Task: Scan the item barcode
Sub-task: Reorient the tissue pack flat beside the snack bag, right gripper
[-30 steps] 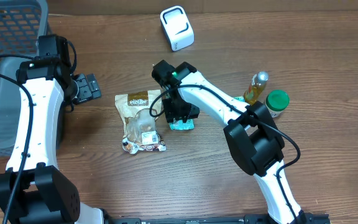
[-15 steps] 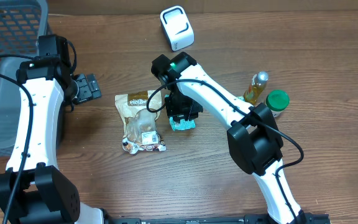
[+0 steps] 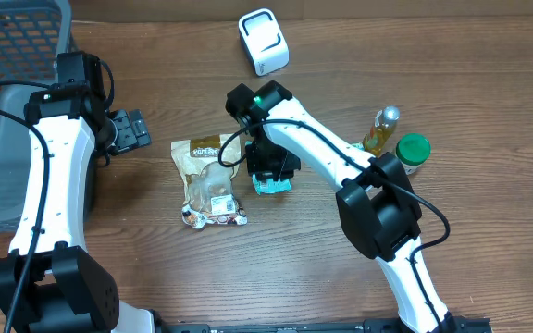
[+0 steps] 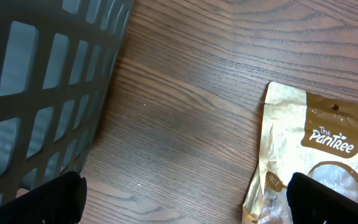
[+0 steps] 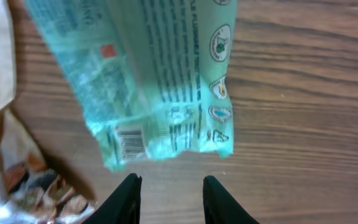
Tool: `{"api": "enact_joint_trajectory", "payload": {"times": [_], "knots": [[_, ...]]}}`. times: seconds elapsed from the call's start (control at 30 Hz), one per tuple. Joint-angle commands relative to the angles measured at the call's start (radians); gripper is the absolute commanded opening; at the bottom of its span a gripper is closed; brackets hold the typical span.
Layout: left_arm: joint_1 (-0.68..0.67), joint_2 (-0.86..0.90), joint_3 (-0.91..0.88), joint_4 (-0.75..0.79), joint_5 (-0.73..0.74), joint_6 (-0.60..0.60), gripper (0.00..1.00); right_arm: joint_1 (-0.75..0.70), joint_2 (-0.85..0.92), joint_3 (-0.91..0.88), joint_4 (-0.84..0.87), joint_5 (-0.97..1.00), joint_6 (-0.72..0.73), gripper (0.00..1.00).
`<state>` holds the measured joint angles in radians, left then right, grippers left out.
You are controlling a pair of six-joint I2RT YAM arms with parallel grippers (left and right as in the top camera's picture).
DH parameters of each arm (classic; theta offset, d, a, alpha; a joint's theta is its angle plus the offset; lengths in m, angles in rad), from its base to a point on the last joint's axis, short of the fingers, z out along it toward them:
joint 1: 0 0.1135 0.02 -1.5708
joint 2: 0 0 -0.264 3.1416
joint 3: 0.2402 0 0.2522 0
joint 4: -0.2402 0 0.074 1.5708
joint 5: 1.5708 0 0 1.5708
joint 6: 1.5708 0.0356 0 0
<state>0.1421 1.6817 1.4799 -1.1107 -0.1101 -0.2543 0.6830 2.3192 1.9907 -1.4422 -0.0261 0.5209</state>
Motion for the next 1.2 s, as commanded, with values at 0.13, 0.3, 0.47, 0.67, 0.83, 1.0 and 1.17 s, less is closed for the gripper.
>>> {"api": "enact_joint_trajectory", "payload": {"times": [0.13,0.3,0.47,0.67,0.83,1.0,1.17], "knots": [[0.002,-0.016,0.020,0.000,-0.013,0.011,1.00,0.007,0.000,-0.089,0.093,0.003,0.030,0.27],[0.002,-0.016,0.020,0.000,-0.013,0.011,0.99,0.007,0.000,-0.188,0.186,0.003,0.034,0.18],[0.002,-0.016,0.020,0.000,-0.013,0.011,0.99,0.007,0.000,-0.238,0.200,0.003,0.033,0.22],[0.002,-0.016,0.020,0.000,-0.013,0.011,1.00,0.007,0.000,-0.237,0.200,0.003,0.033,0.27],[0.002,-0.016,0.020,0.000,-0.013,0.011,1.00,0.007,0.000,-0.237,0.200,0.003,0.032,0.28],[0.002,-0.016,0.020,0.000,-0.013,0.011,0.99,0.005,0.000,-0.187,0.154,0.003,0.029,0.29],[0.002,-0.016,0.020,0.000,-0.013,0.011,1.00,0.005,0.000,-0.083,0.070,0.003,0.021,0.29]]}}
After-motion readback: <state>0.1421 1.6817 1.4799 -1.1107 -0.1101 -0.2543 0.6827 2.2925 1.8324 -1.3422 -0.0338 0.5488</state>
